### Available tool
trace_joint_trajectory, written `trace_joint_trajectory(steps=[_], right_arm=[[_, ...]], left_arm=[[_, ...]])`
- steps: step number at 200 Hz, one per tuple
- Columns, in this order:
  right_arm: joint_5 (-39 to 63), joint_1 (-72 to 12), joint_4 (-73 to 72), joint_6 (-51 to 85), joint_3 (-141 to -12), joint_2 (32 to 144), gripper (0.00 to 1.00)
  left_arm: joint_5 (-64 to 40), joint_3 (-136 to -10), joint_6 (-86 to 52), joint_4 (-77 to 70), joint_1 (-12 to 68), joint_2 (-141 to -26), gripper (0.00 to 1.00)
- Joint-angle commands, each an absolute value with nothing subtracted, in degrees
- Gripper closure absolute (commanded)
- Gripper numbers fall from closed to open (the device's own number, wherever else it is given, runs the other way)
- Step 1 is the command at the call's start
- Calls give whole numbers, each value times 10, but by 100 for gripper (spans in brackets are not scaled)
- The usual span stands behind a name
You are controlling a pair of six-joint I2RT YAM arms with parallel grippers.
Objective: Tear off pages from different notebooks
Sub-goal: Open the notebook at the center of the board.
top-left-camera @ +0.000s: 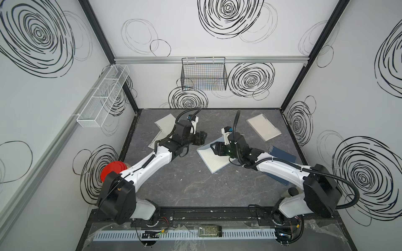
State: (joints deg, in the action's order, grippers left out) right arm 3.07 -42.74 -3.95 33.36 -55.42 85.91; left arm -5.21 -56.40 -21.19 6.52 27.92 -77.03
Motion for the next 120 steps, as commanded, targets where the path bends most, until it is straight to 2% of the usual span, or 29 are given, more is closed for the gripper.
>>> trace_joint_trajectory(steps=[1,67,88,120], right_arm=[[49,-405,5,262,-634,917,37],[138,-328,118,198,-888,1134,32],[144,-307,116,193,-885,1139,28],[123,-273,105,190,-804,1098,23]], left_arm=[[5,-515,-233,70,276,-722,28],[27,-426,-268,84,283,-644,28],[26,-411,-270,89,287,-637,28],[7,-400,-265,79,297,-653,27]])
